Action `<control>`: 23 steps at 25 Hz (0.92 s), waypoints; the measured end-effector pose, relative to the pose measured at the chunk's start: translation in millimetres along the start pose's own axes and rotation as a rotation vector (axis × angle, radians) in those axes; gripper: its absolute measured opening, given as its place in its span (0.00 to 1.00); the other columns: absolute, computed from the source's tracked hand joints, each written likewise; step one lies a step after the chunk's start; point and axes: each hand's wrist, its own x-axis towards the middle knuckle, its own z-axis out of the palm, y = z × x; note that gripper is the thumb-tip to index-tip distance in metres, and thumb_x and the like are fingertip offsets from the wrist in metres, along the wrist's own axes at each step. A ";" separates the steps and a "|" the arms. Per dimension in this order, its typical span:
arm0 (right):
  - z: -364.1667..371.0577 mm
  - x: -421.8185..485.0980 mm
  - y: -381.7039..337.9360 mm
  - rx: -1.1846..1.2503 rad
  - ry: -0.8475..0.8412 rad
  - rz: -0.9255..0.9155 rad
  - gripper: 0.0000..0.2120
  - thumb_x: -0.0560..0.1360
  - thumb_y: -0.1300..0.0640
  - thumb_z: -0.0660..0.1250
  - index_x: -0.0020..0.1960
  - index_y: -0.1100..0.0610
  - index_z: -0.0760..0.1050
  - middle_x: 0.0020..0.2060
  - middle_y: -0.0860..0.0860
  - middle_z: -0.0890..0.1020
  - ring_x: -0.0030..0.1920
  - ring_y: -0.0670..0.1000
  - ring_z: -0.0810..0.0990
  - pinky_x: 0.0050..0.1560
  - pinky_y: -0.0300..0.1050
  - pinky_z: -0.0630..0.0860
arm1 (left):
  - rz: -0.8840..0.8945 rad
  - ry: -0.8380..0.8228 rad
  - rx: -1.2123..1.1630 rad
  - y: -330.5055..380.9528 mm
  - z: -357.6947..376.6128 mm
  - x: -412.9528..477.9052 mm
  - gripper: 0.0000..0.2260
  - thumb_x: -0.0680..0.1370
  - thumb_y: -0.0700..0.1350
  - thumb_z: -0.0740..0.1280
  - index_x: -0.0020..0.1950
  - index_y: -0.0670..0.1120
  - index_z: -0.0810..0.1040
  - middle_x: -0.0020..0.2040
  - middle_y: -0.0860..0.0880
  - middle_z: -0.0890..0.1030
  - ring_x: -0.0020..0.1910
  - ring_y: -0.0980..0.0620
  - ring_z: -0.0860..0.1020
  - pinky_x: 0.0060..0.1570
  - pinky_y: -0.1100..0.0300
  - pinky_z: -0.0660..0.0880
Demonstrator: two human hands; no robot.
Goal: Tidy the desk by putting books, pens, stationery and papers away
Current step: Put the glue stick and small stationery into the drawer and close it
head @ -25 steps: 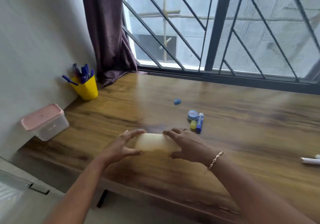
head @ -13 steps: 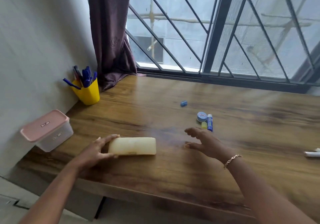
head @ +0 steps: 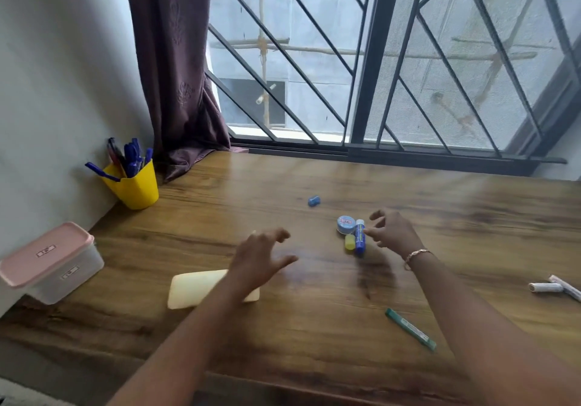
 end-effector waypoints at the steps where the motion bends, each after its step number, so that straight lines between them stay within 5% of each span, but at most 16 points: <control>1: 2.3 5.3 -0.9 0.001 -0.008 0.034 0.19 0.68 0.59 0.73 0.56 0.63 0.73 0.43 0.57 0.78 0.46 0.59 0.80 0.52 0.57 0.78 | -0.039 0.013 -0.031 17.8 16.6 14.6 0.19 0.73 0.53 0.70 0.61 0.48 0.76 0.57 0.51 0.80 0.60 0.51 0.76 0.60 0.56 0.70; 4: 11.6 14.5 -2.2 -0.038 -0.004 0.102 0.23 0.67 0.55 0.74 0.57 0.61 0.69 0.51 0.60 0.79 0.51 0.60 0.79 0.52 0.53 0.77 | -0.189 -0.003 -0.067 52.0 55.7 51.6 0.14 0.73 0.52 0.70 0.54 0.47 0.78 0.53 0.48 0.82 0.55 0.48 0.78 0.55 0.56 0.73; 8: 20.9 17.6 -1.8 -0.055 -0.019 0.138 0.27 0.65 0.54 0.75 0.57 0.61 0.65 0.54 0.61 0.78 0.44 0.55 0.75 0.46 0.49 0.75 | -0.279 -0.032 -0.031 75.5 85.2 76.9 0.13 0.74 0.50 0.68 0.55 0.45 0.77 0.56 0.44 0.80 0.56 0.45 0.77 0.51 0.57 0.72; 15: 5.5 10.3 8.4 -0.113 -0.007 0.155 0.22 0.69 0.58 0.69 0.61 0.61 0.67 0.54 0.59 0.79 0.56 0.58 0.77 0.46 0.43 0.69 | -0.338 -0.004 0.022 87.4 107.6 93.5 0.18 0.73 0.55 0.69 0.56 0.43 0.77 0.56 0.43 0.80 0.57 0.43 0.78 0.51 0.56 0.73; 19: -20.8 -10.7 26.9 0.259 0.041 0.167 0.06 0.67 0.64 0.70 0.39 0.56 0.74 0.39 0.56 0.80 0.43 0.56 0.79 0.46 0.50 0.77 | -0.287 0.014 -0.005 90.4 109.0 90.1 0.14 0.75 0.50 0.66 0.56 0.43 0.76 0.55 0.42 0.80 0.56 0.43 0.77 0.51 0.56 0.73; 23: -41.2 -51.0 28.6 0.507 -0.018 0.040 0.05 0.71 0.66 0.69 0.41 0.58 0.76 0.35 0.54 0.76 0.33 0.48 0.75 0.35 0.41 0.80 | -0.073 0.062 -0.413 74.3 99.7 73.6 0.06 0.72 0.39 0.71 0.47 0.42 0.78 0.43 0.46 0.82 0.42 0.49 0.79 0.46 0.57 0.74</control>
